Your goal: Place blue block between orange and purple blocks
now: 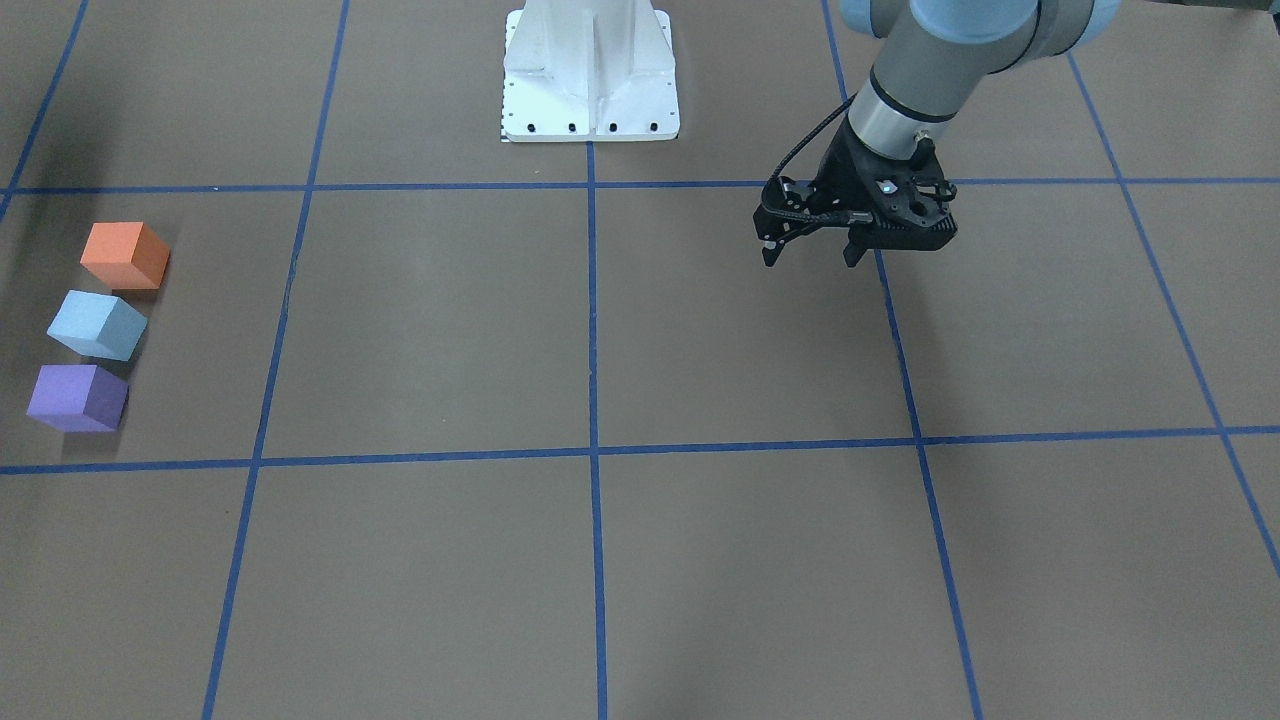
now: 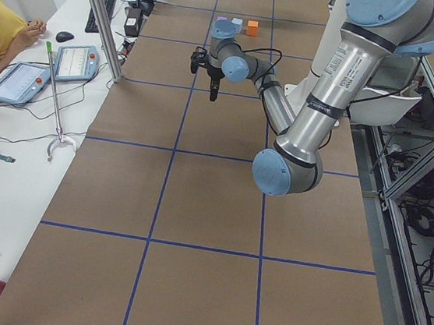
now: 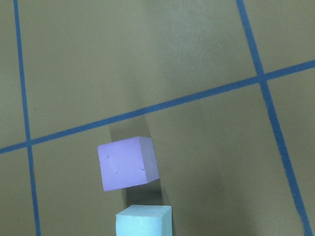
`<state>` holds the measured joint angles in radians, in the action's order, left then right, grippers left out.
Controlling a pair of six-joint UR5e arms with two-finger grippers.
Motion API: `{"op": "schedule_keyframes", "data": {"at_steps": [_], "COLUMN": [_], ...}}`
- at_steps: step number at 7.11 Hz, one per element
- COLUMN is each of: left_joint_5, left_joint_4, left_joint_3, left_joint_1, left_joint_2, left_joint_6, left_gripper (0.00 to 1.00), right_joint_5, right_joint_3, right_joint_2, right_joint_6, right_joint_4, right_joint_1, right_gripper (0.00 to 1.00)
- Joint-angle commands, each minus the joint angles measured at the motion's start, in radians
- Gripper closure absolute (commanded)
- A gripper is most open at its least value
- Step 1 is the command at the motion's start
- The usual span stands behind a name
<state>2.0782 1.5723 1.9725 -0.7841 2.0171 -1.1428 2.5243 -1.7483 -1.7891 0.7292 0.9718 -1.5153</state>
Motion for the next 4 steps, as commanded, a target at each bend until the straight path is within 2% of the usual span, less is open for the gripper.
{"op": "schedule_keyframes", "data": {"at_steps": [1,2,3,4], "left_joint_5": [0.005,0.011,0.011,0.022], "left_joint_4": [-0.03,-0.046,-0.047,-0.051], "left_joint_3": [0.002,0.002,-0.007,-0.018], "left_joint_1": [-0.079,-0.143,-0.212,-0.306], "left_joint_2": [-0.065,-0.13,-0.205,-0.266], "left_joint_6": [0.152,0.302,0.495,0.65], "left_gripper": [0.0,0.0,0.0,0.0], "right_joint_5": [0.007,-0.049,-0.067,-0.058], "right_joint_3": [0.056,0.055,0.062,0.049], "right_joint_2": [-0.024,-0.054,-0.052,-0.026], "right_joint_6": [-0.275,-0.41,-0.424,-0.444], "right_joint_4": [0.068,0.083,0.099,0.181], "right_joint_1": [-0.04,-0.09,-0.059,-0.072], "right_gripper": [0.0,0.0,0.0,0.0]}}
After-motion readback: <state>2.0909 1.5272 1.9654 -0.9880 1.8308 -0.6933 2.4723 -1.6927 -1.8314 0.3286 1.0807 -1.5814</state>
